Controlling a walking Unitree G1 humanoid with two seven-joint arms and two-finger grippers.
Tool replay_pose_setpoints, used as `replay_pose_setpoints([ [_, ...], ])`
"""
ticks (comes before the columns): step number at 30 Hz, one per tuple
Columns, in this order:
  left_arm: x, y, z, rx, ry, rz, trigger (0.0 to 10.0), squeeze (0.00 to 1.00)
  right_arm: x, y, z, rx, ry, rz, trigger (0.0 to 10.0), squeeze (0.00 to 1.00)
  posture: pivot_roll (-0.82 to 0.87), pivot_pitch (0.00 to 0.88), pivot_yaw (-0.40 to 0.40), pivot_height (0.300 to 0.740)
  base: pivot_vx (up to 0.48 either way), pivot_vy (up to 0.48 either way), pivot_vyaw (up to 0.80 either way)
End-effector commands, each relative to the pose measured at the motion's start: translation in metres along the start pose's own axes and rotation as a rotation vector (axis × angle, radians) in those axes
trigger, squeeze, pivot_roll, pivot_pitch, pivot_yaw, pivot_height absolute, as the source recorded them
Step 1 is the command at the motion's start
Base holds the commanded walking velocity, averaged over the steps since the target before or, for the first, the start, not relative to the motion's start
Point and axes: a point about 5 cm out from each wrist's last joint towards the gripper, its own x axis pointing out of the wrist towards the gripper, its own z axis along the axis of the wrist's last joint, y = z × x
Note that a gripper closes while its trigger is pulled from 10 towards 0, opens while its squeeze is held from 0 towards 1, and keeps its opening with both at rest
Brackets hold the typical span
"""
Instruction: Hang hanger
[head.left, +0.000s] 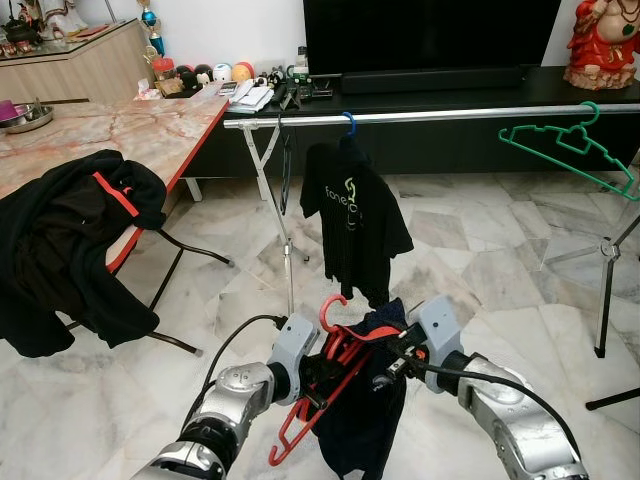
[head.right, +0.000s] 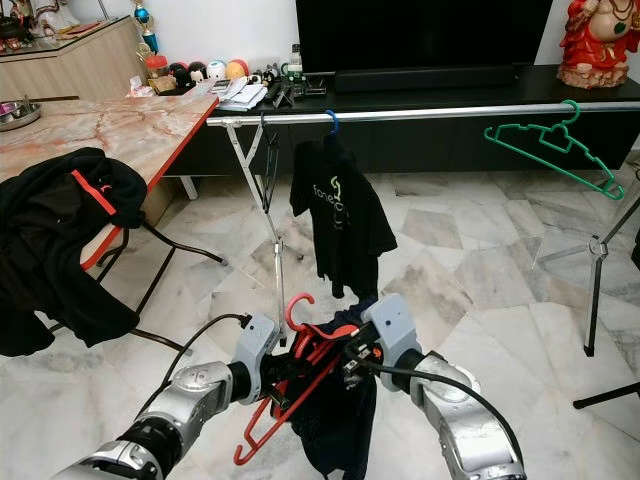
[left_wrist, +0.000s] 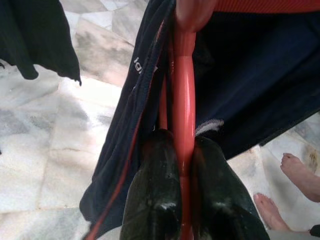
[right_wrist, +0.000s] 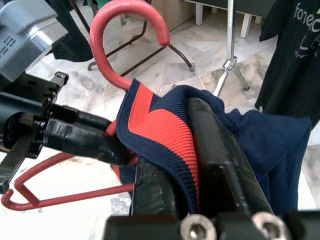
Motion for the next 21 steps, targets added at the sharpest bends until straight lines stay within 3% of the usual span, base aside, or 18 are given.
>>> replay_pose_setpoints([
  [1,-0.002,0.006,0.009,0.004,-0.029,0.013,10.0,0.00,0.001,0.006,0.004,0.004,-0.018,0.037,10.0,1.00,-0.01,0.069,0.071,0.740,0.000,0.000,0.00],
  [21,-0.001,0.009,0.014,-0.048,-0.079,0.082,10.0,0.00,-0.018,0.013,-0.014,-0.053,0.117,0.075,10.0,1.00,-0.02,0.068,0.063,0.740,0.000,0.000,0.00],
])
